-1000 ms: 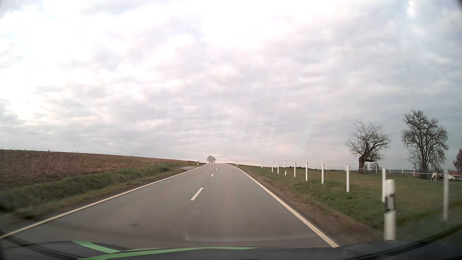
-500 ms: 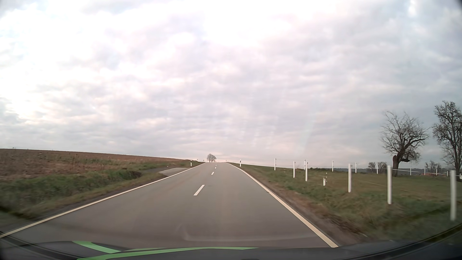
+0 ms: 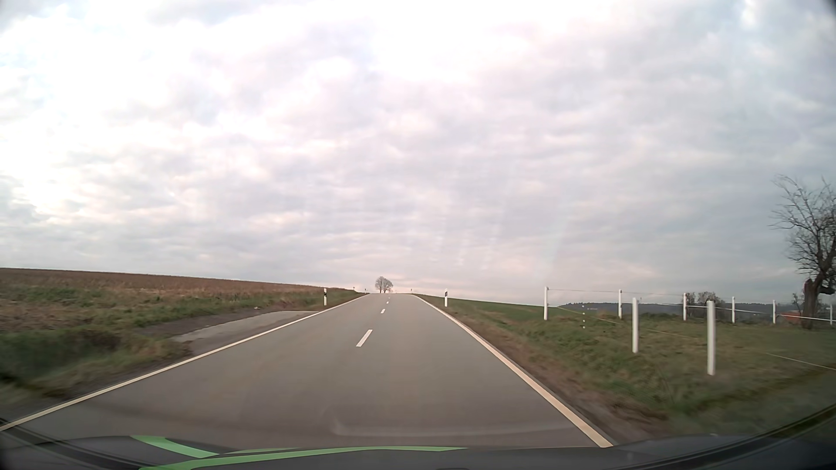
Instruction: Follow the waypoints while adhering to traffic rules and regulations
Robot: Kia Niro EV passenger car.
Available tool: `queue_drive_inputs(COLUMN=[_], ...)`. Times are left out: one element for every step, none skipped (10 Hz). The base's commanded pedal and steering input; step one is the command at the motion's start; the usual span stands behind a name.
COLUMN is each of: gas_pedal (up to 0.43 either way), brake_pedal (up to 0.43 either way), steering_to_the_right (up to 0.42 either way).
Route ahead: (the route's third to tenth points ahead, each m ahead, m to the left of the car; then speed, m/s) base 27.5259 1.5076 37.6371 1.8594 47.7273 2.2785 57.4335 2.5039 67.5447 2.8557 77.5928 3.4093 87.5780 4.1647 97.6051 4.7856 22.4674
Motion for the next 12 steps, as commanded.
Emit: queue_drive_inputs(gas_pedal=[0.358, 0.358, 0.358, 0.358, 0.358, 0.358, 0.358, 0.358, 0.358, 0.350, 0.350, 0.350], brake_pedal=[0.000, 0.000, 0.000, 0.000, 0.000, 0.000, 0.000, 0.000, 0.000, 0.000, 0.000, 0.000], steering_to_the_right=[-0.005, -0.005, -0.005, -0.005, -0.005, -0.005, -0.005, -0.005, -0.005, -0.005, -0.005, -0.005])
